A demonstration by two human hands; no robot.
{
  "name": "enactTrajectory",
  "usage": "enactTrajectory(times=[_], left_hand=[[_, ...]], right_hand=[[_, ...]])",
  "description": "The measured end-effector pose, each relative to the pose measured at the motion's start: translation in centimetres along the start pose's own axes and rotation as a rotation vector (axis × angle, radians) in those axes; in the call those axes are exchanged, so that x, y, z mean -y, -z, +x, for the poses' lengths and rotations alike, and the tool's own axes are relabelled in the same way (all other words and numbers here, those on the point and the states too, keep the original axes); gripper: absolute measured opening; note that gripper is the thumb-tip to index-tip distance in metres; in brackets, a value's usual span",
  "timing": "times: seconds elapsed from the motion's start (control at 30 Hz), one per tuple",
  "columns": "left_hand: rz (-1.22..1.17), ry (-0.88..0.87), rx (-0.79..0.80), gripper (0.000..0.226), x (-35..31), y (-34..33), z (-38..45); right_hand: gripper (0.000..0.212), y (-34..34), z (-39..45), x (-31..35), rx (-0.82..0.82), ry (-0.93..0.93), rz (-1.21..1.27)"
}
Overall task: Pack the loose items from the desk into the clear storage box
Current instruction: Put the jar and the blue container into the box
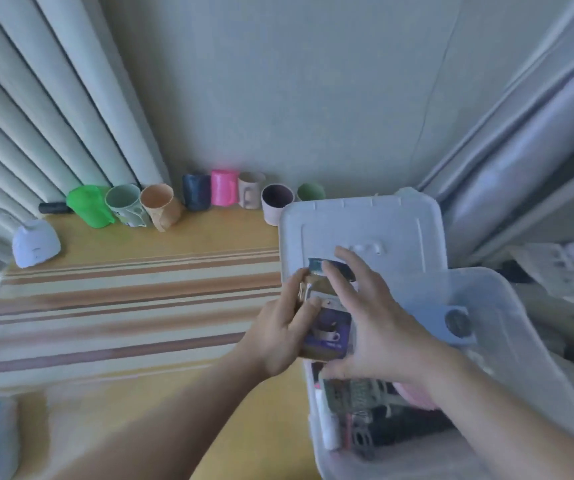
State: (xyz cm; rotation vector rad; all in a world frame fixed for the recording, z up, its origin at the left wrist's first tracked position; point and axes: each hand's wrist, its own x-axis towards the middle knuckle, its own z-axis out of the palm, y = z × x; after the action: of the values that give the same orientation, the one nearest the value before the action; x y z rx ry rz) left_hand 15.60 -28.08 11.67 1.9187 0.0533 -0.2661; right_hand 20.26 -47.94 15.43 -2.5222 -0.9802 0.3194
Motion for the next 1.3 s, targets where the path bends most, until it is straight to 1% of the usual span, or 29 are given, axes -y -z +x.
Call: enactTrajectory(times=[0.1, 0.17, 0.27, 0.33, 0.37, 0.43, 0.47, 0.53, 0.57, 0.63, 0.7, 0.77, 0.83, 0.93, 1.0, 1.03, 1.1, 1.17, 1.23, 1.3], left_hand=[[0.035, 0.021, 0.063, 0.061, -2.6, -5.3, 0.8], [0.019, 0.03, 0.09, 0.057, -3.9, -8.5, 1.4], [-0.077, 0.13, 0.1, 0.045, -4.3, -11.4, 2.2], [-0.047, 0.195, 0.125, 0.035, -4.7, -12.3, 2.3], [0.064, 0.191, 0.139, 0.042, -4.7, -12.5, 2.3], [0.449, 0.134, 0.17, 0.064, -4.0, -12.3, 2.1], [0.639, 0.088, 0.16, 0.069, -3.3, -12.0, 1.9], [0.918, -0.05, 0.115, 0.066, -1.9, -11.2, 1.3], [1.017, -0.083, 0.102, 0.062, -1.2, -10.9, 0.9], [1.112, -0.051, 0.091, 0.063, 0.0, -10.3, 0.0], [1.149, 0.008, 0.108, 0.078, 1.1, -9.8, -0.7], [1.247, 0.04, 0.172, 0.09, 2.1, -9.7, -1.3], [1.321, 0.048, 0.193, 0.09, 2.3, -10.0, -1.8], [1.293, 0.096, 0.168, 0.078, 2.6, -10.3, -2.0], [1.262, 0.05, 0.15, 0.07, 2.5, -10.2, -2.0], [1.225, 0.01, 0.14, 0.065, 2.8, -9.9, -2.1], [1.124, -0.116, 0.079, 0.054, 3.7, -9.1, -2.6], [1.004, -0.204, -0.029, 0.05, 4.8, -7.7, -3.3], [0.857, -0.113, -0.102, 0.049, 5.6, -5.1, -4.2], [0.692, 0.049, -0.181, 0.045, 7.4, -1.4, -5.4]], right_hand=[[0.141, 1.5, -4.4, -4.0, -0.019, -0.008, -0.049], [0.139, 2.1, -6.9, -6.6, -0.037, 0.001, -0.087], [0.128, 1.9, -8.8, -9.3, -0.023, -0.009, -0.083], [0.119, 0.8, -9.3, -10.4, -0.023, -0.031, -0.045], [0.115, 0.0, -9.3, -10.7, -0.009, -0.044, -0.031], [0.113, -2.0, -9.0, -11.2, 0.044, -0.056, -0.037], [0.115, -3.2, -8.7, -11.2, 0.074, -0.049, -0.045], [0.12, -5.4, -7.6, -11.2, 0.127, -0.012, -0.045], [0.121, -6.4, -7.0, -11.2, 0.153, 0.009, -0.032], [0.118, -8.1, -5.7, -10.9, 0.182, 0.052, -0.006], [0.116, -9.5, -4.5, -10.9, 0.179, 0.07, 0.023], [0.123, -10.4, -3.9, -11.1, 0.194, 0.039, 0.054], [0.13, -10.7, -3.4, -11.4, 0.248, 0.023, 0.026], [0.134, -10.0, -3.1, -11.6, 0.327, 0.025, -0.039], [0.131, -8.6, -3.3, -11.2, 0.357, -0.001, -0.031], [0.126, -7.9, -3.4, -10.9, 0.346, -0.005, -0.038], [0.111, -6.6, -3.8, -10.0, 0.304, -0.014, -0.047], [0.089, -6.0, -4.0, -8.9, 0.269, -0.073, 0.005], [0.067, -6.2, -4.0, -7.6, 0.201, -0.125, 0.068], [0.049, -6.7, -3.2, -5.4, 0.084, -0.106, 0.032]])
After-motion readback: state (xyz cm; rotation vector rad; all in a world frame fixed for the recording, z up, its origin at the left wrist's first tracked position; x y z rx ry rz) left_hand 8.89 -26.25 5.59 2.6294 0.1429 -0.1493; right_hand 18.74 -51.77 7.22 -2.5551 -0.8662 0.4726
